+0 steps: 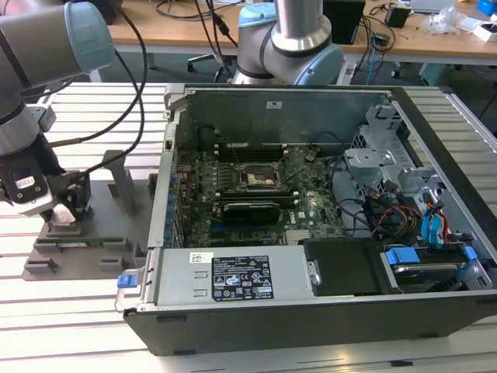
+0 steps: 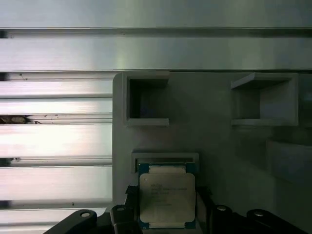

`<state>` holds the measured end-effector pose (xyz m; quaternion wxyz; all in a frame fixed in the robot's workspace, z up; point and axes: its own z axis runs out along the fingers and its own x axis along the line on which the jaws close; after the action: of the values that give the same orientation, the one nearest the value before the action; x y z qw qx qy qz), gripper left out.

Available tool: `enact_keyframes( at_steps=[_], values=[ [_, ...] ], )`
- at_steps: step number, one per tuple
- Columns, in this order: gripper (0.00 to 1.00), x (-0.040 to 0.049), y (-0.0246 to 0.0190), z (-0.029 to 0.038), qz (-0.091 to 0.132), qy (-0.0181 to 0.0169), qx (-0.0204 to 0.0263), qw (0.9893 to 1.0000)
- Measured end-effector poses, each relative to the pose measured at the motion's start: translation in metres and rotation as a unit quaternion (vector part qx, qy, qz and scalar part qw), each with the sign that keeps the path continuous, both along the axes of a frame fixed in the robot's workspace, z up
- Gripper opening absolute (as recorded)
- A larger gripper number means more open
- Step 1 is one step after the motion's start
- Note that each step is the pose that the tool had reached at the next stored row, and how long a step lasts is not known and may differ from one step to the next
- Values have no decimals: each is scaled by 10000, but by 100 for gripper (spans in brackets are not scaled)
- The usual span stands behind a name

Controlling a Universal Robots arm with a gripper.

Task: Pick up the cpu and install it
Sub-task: 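Pick up the cpu and move it towards the insertion slot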

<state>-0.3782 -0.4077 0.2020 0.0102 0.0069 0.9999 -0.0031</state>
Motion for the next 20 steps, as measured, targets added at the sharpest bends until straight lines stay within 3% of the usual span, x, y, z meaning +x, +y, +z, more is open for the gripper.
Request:
enact_keyframes(
  at_steps=[13, 16, 17, 20],
  values=[
    [55, 0, 0, 196, 0, 0, 0, 10000],
    [55, 0, 0, 503, 0, 0, 0, 10000],
    [55, 0, 0, 573, 0, 0, 0, 10000],
    [55, 0, 0, 603, 0, 0, 0, 10000]
  ],
)
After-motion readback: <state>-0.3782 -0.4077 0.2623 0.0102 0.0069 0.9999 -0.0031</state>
